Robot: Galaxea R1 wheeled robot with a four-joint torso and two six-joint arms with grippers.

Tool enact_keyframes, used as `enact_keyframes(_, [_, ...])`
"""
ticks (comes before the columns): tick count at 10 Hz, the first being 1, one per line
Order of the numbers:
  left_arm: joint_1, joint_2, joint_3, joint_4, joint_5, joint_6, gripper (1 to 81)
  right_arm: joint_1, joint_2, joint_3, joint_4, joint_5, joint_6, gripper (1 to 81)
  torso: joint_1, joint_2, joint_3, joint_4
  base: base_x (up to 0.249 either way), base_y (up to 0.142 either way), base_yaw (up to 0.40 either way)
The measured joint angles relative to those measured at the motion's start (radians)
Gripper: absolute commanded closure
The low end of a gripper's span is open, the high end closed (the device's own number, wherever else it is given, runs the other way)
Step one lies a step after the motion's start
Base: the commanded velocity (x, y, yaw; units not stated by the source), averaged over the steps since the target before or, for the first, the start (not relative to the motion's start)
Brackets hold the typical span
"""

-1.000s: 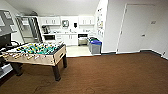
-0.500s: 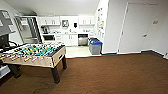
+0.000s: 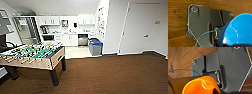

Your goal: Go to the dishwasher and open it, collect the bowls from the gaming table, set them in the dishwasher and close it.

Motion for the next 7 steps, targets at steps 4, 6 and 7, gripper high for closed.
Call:
enact_keyframes(4, [0.0,-0.001,0.0,0.0,-0.003,0.0,81.1,0.001,0.006,0.0,-0.005,0.0,0.0,81.1,0.0,0.0,0.0,0.0,0.16,0.0,0.0])
enact_keyframes(6, [0.006,-0.006,0.0,0.0,0.001,0.0,81.1,-0.001,0.008,0.0,-0.008,0.001,0.0,81.1,0.0,0.0,0.0,0.0,0.171,0.0,0.0])
enact_keyframes(7, [0.006,0.001,0.001,0.0,-0.002,0.0,81.1,-0.003,0.002,-0.002,-0.008,-0.001,0.0,81.1,-0.001,0.0,0.0,0.0,0.171,0.0,0.0])
